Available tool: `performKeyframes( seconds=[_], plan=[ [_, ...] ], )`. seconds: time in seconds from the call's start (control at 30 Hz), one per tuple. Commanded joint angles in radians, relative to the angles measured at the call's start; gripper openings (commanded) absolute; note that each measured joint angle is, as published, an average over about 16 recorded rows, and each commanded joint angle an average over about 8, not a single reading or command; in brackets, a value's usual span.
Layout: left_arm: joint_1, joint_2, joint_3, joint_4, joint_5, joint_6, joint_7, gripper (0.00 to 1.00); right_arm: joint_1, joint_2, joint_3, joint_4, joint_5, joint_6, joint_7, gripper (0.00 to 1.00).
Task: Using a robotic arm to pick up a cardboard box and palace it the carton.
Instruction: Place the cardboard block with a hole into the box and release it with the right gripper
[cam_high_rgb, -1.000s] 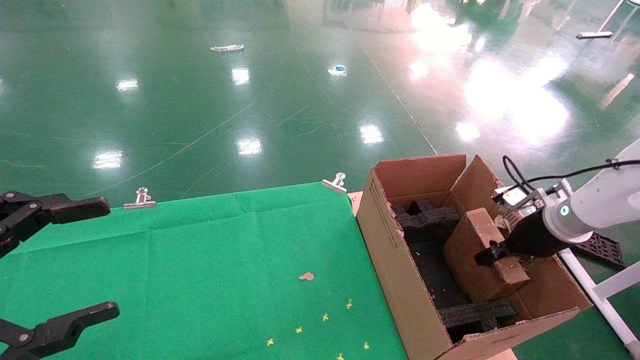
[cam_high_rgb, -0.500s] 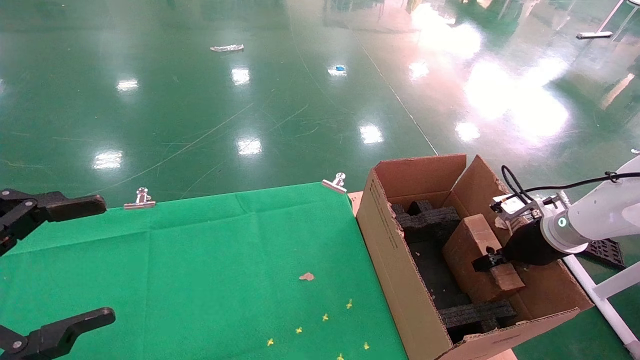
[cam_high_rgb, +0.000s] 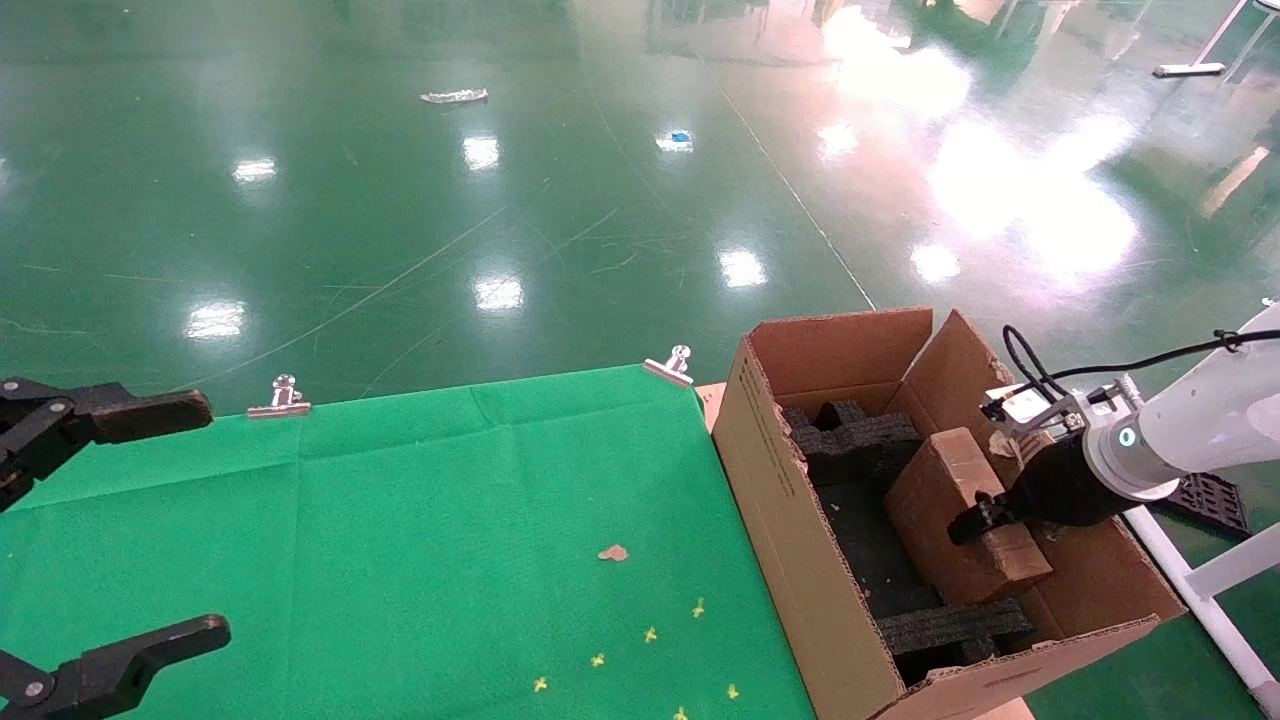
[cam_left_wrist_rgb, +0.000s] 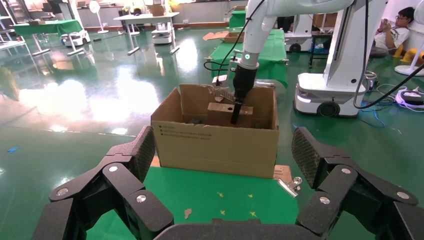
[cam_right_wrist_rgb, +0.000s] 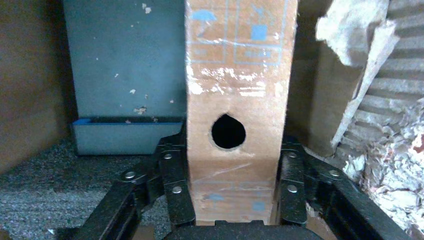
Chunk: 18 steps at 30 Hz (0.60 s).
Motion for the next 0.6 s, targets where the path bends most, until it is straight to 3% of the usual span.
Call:
performKeyframes(
  seconds=[0.03, 0.6],
  plan=[
    [0.0, 0.0, 0.0, 0.0, 0.0, 0.0, 0.0, 1.0, 0.002, -0.003, 0.0, -0.006, 0.0, -0.002, -0.005, 1.0],
    [0.0, 0.0, 0.001, 0.0, -0.001, 0.0, 0.001, 1.0, 0.029, -0.017, 0.007, -0.035, 0.009, -0.019, -0.037, 1.0]
  ],
)
